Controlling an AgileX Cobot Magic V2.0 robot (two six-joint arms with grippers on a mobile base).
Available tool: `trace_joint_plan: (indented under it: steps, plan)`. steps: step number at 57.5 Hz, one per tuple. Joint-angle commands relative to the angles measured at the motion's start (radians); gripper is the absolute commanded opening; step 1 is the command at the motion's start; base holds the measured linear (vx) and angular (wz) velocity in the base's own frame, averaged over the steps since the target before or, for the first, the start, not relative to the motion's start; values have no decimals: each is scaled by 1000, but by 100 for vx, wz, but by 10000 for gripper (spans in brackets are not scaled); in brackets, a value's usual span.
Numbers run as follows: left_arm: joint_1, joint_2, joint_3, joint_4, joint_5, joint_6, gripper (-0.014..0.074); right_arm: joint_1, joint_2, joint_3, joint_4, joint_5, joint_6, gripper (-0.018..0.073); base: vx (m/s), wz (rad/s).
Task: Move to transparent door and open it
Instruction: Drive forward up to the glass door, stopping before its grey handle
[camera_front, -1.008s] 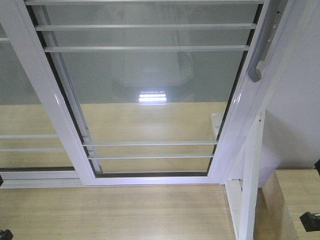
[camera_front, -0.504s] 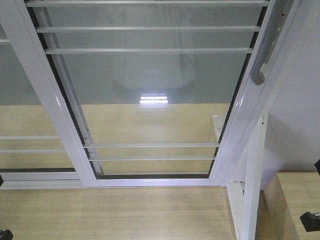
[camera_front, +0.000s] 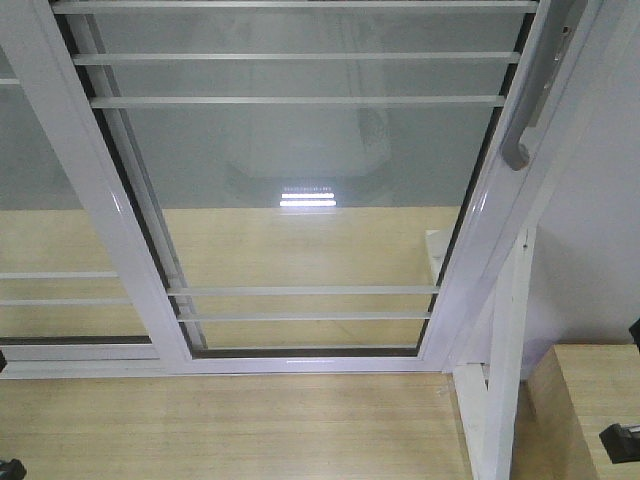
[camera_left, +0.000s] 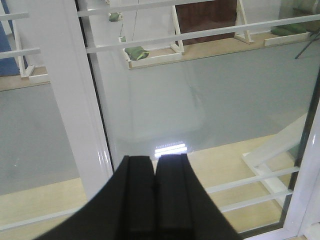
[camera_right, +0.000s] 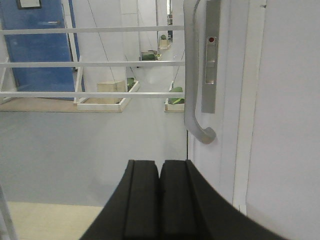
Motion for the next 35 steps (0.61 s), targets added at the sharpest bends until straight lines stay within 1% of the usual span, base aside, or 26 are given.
trace_joint_plan:
  steps: [1, 14, 35]
  plan:
    - [-1, -13, 25, -2, -89, -3, 0, -6, -11, 14, 0, -84, -3, -8, 0, 0]
    - [-1, -13, 25, -2, -92, -3, 0, -6, -11, 14, 0, -84, -3, -8, 0, 0]
    - [-1, -13, 22, -2, -203, -3, 0, -6, -11, 14, 0, -91, -3, -8, 0, 0]
